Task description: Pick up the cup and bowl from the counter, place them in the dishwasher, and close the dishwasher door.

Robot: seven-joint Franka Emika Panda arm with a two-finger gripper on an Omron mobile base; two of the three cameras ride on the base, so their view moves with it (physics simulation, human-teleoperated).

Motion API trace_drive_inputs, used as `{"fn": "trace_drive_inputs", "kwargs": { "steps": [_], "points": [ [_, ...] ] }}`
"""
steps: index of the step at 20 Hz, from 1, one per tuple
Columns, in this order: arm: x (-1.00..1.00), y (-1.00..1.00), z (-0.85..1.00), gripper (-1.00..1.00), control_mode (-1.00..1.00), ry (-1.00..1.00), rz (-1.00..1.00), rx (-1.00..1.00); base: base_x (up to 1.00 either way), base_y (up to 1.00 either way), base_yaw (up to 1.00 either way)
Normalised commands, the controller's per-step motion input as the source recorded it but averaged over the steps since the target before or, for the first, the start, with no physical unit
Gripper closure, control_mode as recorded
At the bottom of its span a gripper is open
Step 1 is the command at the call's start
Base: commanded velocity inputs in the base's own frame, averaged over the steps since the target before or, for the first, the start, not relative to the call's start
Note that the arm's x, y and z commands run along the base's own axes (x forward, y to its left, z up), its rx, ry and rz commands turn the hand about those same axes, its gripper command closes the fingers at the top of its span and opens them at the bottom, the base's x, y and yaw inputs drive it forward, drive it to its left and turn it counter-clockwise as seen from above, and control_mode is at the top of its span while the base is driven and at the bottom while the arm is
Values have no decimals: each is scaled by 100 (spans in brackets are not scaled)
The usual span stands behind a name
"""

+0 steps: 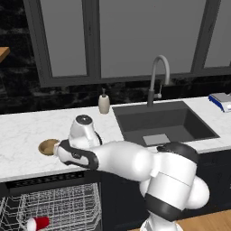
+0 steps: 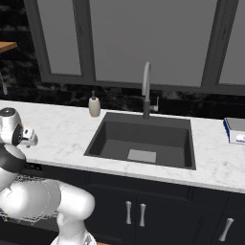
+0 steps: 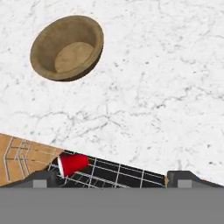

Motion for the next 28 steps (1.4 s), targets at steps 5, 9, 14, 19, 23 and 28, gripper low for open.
{"fn": "trace_drive_inputs", "kwargs": {
  "steps": [5,9,14,19,23,28],
  "points": [
    [47,2,9,-100,-100,-5,2,-8,0,0,0],
    [42,19,-11,-100,-100,-1,-2,-5,0,0,0],
    [32,21,-4,-100,-100,-2,-5,-1,0,0,0],
    [16,17,0,-100,-100,-5,-5,0,0,0,0],
    [4,14,-8,-100,-100,0,-2,0,0,0,0],
    [2,0,-12,-100,-100,0,0,4,0,0,0]
  ]
}}
